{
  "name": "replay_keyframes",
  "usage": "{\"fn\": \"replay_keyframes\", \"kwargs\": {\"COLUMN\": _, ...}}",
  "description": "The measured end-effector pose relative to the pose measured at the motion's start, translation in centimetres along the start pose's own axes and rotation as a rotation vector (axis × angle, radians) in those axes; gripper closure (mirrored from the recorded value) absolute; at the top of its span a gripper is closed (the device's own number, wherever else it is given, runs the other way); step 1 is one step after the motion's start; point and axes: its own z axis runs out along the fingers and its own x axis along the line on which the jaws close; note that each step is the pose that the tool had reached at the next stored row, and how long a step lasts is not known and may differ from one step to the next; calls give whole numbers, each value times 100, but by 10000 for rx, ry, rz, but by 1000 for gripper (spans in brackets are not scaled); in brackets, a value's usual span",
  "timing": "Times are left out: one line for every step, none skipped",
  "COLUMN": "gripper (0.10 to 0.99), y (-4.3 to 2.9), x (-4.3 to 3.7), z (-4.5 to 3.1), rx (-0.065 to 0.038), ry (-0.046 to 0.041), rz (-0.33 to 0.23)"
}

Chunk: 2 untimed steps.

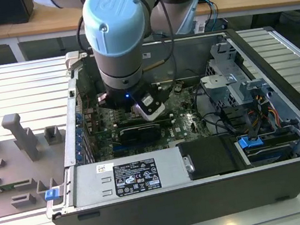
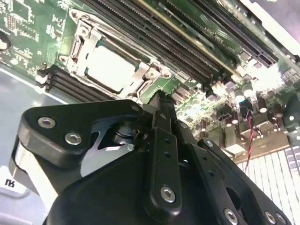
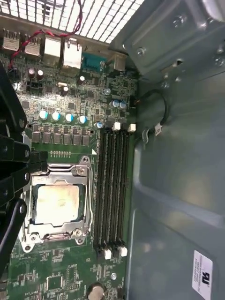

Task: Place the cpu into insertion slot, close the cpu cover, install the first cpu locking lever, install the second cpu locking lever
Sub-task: 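Install the second cpu locking lever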

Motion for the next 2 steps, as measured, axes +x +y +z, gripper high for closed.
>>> {"fn": "replay_keyframes", "kwargs": {"gripper": 980, "y": 8, "x": -1, "z": -19, "rx": -1, "ry": -1, "rz": 0}}
{"fn": "replay_keyframes", "kwargs": {"gripper": 980, "y": 9, "x": -1, "z": -21, "rx": -2, "ry": -1, "rz": 0}}
